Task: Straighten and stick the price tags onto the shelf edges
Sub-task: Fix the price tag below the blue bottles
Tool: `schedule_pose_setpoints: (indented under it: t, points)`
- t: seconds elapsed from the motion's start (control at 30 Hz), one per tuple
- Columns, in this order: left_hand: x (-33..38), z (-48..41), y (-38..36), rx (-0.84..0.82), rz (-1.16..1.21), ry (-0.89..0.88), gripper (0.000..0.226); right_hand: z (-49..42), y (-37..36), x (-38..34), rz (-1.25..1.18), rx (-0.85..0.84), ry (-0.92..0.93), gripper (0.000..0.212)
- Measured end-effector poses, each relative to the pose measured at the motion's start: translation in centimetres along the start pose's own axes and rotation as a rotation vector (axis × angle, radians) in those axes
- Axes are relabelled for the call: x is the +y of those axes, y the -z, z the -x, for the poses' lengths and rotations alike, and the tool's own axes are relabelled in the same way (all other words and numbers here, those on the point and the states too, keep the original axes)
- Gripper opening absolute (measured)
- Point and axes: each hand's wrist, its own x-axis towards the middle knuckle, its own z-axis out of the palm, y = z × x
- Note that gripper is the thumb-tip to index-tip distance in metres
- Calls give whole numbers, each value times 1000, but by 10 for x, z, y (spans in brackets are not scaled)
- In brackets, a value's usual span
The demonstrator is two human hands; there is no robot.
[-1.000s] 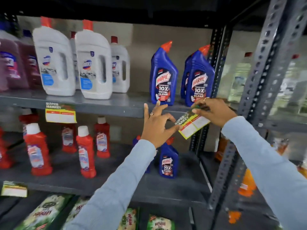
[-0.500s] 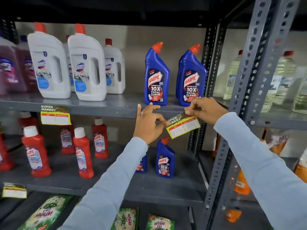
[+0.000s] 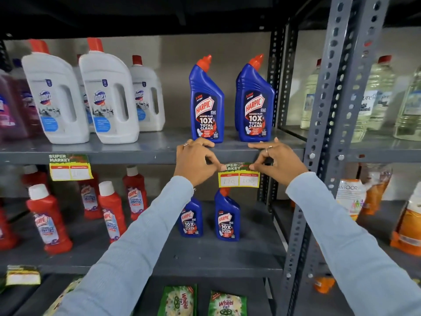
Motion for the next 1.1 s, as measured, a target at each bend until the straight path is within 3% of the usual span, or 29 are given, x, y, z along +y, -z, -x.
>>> schedule_pose_setpoints:
  t: [0.43, 0.8, 1.1]
  points:
    - [3, -9, -4, 59, 77, 69, 24, -16, 10, -7, -256, 1, -185, 12]
    - [0, -5, -9, 78, 124, 72, 26, -12, 6, -10, -281, 46, -195, 18]
    - [-2, -4, -10, 121, 246, 93, 21, -12, 8, -7, -365, 23, -214, 8]
